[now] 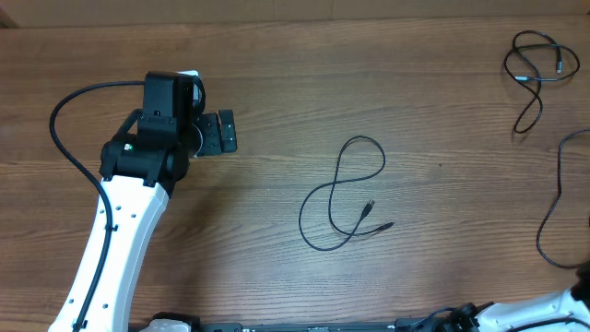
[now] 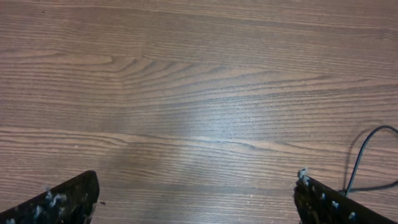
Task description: Untangle cables
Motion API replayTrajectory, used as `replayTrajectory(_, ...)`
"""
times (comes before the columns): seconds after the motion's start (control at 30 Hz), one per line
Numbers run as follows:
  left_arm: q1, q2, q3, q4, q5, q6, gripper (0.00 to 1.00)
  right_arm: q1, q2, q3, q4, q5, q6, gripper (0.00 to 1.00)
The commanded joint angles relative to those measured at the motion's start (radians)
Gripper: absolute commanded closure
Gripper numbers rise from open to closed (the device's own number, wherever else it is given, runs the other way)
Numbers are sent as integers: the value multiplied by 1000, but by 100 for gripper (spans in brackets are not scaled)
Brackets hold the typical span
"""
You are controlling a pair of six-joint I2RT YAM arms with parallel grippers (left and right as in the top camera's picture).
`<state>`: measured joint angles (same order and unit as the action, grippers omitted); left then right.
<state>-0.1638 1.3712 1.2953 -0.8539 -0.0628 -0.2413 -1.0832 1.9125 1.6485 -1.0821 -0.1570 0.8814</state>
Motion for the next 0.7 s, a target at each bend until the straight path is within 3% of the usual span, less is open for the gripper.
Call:
replayTrajectory(0.0,-7,3,-5,21,11,-10,0,37,-55,6,-124,170,141,5)
replayTrajectory(0.17,-7,3,-5,37,11,-5,0,84,-55,-32,-323,225,300,0)
replayTrajectory(0.27,-7,3,-5,36,8,3,0,111,-55,-82,-336,304,325,0)
replayTrajectory(0.67,-7,4,-5,35,11,36,0,121,-55,-501,-71,370,410,0)
